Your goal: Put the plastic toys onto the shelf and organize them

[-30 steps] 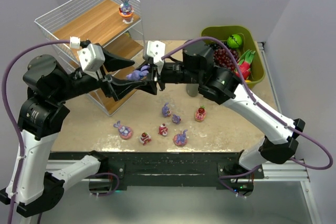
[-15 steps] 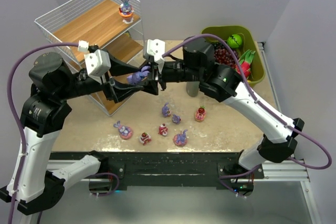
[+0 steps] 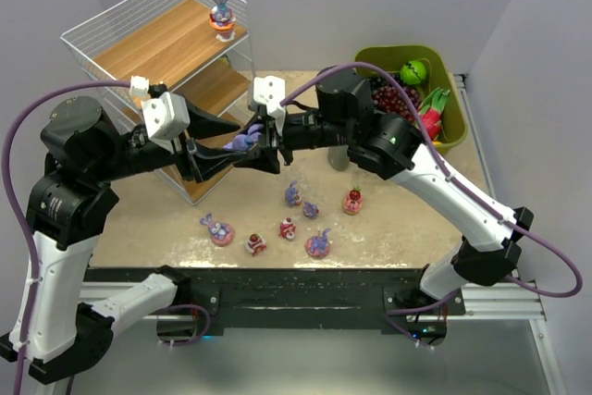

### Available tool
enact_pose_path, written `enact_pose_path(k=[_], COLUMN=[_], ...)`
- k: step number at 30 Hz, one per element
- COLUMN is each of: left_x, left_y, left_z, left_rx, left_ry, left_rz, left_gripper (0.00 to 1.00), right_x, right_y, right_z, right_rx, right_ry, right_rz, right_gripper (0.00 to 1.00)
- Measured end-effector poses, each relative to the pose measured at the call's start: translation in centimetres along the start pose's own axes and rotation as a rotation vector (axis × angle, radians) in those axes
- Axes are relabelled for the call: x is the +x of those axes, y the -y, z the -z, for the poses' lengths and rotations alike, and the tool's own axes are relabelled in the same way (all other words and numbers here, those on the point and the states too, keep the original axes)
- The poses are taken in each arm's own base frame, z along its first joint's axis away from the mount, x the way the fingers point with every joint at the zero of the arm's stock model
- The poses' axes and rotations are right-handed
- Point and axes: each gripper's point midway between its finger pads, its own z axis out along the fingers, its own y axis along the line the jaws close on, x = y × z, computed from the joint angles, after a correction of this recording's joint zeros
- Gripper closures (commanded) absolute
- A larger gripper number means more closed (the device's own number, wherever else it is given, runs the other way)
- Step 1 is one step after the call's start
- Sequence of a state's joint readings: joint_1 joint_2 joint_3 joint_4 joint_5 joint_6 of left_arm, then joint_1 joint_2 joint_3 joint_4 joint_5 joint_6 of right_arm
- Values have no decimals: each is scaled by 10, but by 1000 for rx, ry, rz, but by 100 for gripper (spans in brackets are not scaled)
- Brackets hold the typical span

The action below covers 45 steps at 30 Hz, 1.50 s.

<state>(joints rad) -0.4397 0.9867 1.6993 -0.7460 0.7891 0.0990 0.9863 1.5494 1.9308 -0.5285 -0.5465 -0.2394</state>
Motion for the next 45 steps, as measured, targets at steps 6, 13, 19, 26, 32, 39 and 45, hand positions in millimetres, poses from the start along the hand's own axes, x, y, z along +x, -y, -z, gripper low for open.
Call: enact_pose_path(k=[6,13,19,26,32,39,45], left_x=[-6,-6,4,9,12,16,22], left_y=[-3,-3,-1,-3,-5,-8,-7], left_z=[2,-3,-9,-12,-14,-16,-16], left_rx=[-27,0,39,47,46,36,47], left_ry=[13,17,-1,-7,-7,-17,-38], left_rz=[-16,-14,17,25,24,26,22], left_gripper=[47,47,48,44,44,51,51], right_x=[6,9,10,14,18,20,15], right_y=[-8,-9,-9,-9,-9,-11,-16], right_z=[1,0,0,1,3,3,4], right_rx=[-35,-38,-38,-38,-39,-45,-66], right_ry=[-23,-30,-33,-46,-58,-65,-48], right_rz=[-10,-14,-14,-21,-29,-36,-35], right_gripper=[100,100,100,100,100,100,100])
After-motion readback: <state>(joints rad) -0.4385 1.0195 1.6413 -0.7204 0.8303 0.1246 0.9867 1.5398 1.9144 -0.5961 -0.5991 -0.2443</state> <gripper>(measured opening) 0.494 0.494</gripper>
